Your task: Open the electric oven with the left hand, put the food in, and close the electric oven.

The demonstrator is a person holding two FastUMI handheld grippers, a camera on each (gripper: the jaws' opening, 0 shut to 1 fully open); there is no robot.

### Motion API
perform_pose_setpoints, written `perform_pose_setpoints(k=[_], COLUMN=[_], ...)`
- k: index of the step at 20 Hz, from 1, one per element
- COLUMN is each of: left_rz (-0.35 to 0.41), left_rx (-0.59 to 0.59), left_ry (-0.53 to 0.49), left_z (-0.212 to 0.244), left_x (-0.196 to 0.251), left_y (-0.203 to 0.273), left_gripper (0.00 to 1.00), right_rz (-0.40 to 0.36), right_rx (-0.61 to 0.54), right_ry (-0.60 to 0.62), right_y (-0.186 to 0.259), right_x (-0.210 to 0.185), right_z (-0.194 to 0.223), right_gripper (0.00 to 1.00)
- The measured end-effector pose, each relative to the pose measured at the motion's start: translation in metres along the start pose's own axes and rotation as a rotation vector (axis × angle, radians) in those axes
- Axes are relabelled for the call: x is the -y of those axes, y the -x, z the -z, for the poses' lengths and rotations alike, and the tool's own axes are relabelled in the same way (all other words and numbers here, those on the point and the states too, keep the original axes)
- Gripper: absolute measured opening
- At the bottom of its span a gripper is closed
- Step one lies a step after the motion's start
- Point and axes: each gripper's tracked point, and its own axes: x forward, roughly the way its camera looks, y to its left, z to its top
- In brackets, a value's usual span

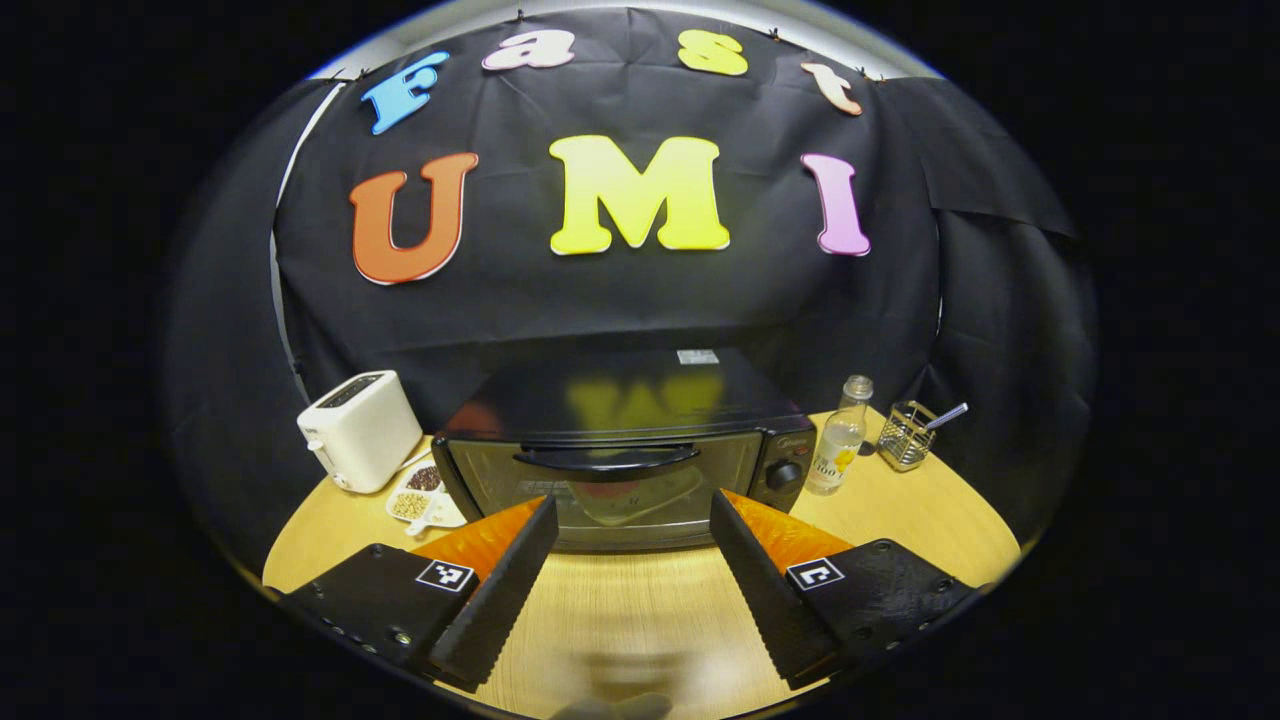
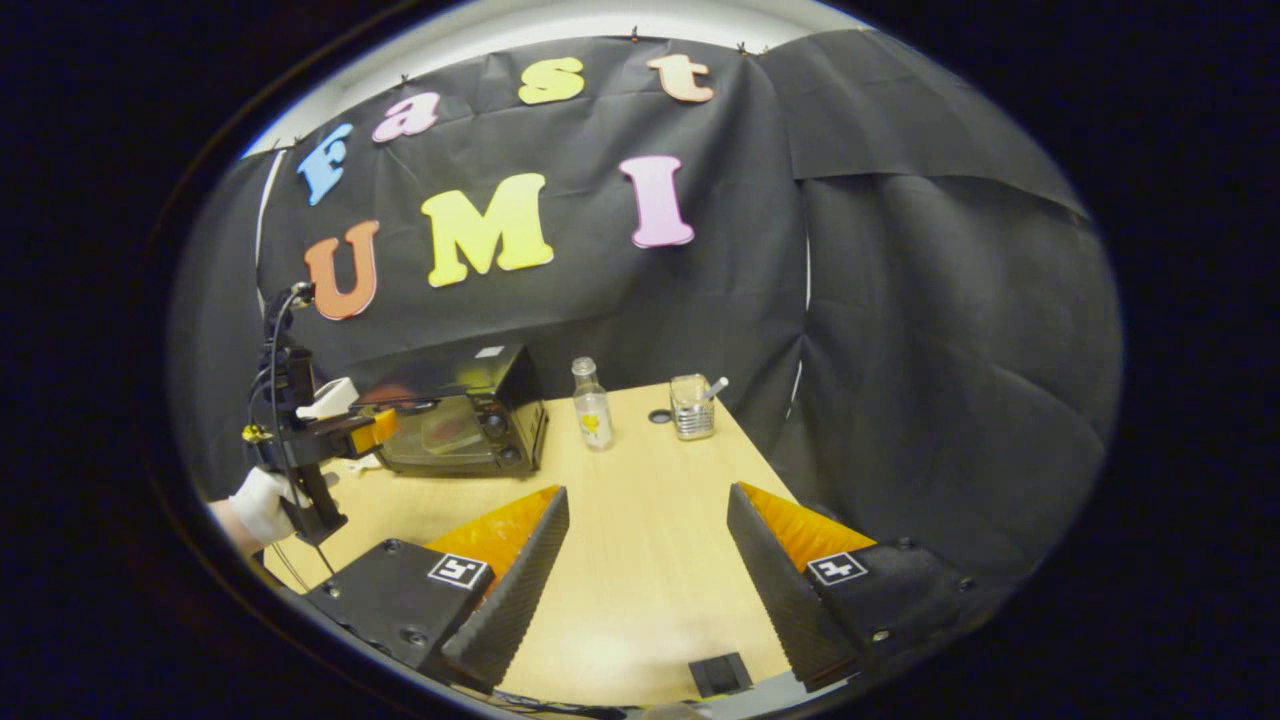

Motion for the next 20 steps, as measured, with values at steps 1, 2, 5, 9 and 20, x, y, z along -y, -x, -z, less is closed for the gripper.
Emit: perform_pose_setpoints(k=[1,2,5,9,20], left_rz=[-0.003,0.001,-0.013,-0.072,-0.174], left_rx=[0.029,0.061,0.160,0.275,0.360], left_ry=[-0.003,0.000,0.010,0.039,0.025], left_z=[-0.011,-0.022,-0.058,-0.087,-0.073], left_x=[0.001,0.004,0.008,0.008,0.024], left_y=[0.017,0.036,0.104,0.210,0.412], left_gripper=[0.98,0.98,0.97,0.97,0.97], right_rz=[-0.015,-0.028,-0.069,-0.127,-0.223], right_rx=[0.017,0.035,0.114,0.225,0.393], right_ry=[0.008,0.013,0.021,0.054,0.103], right_y=[0.003,0.008,0.031,0.082,0.190], right_x=[-0.001,-0.002,0.001,0.009,0.025], right_z=[-0.004,-0.010,-0.033,-0.060,-0.067], right_gripper=[0.96,0.96,1.00,0.96,0.96])
